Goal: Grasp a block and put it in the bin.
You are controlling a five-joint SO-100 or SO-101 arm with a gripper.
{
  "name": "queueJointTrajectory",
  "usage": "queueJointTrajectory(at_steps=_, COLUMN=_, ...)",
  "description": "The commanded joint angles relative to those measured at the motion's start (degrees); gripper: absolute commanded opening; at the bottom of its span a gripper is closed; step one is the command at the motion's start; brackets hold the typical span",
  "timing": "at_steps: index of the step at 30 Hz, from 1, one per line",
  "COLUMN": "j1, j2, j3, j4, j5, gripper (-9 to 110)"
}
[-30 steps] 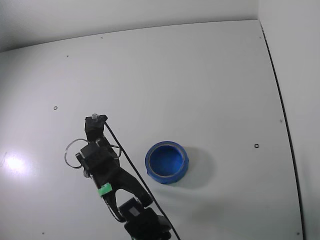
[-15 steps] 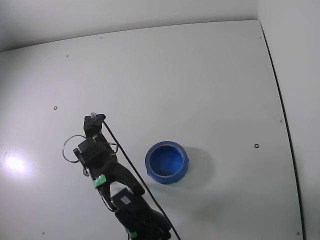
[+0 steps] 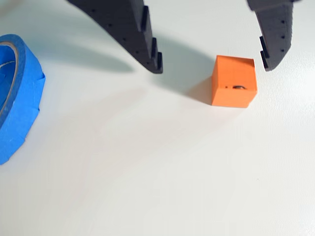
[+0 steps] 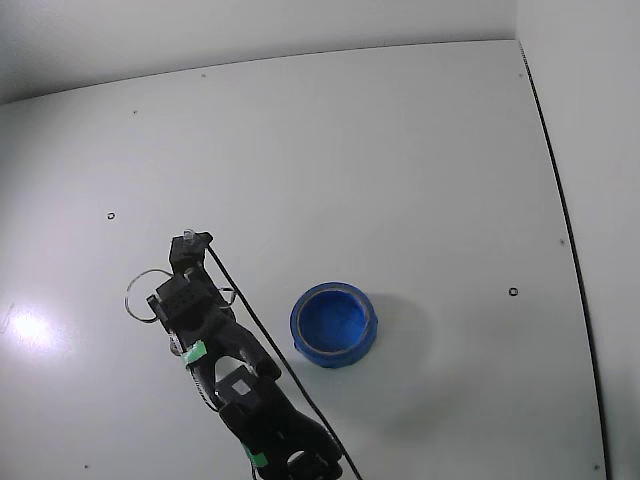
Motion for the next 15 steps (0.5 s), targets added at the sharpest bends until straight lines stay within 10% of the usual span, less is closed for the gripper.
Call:
queueJointTrajectory(at_steps=1, j1=-2.64, j2=1.23, j3=-5.54, j4=-0.79, j5=0.53, gripper=29)
queueJointTrajectory(at_steps=15, j1=-6.86, j2=0.88, j3=-5.63, j4=-0.79, j5=0.53, gripper=29)
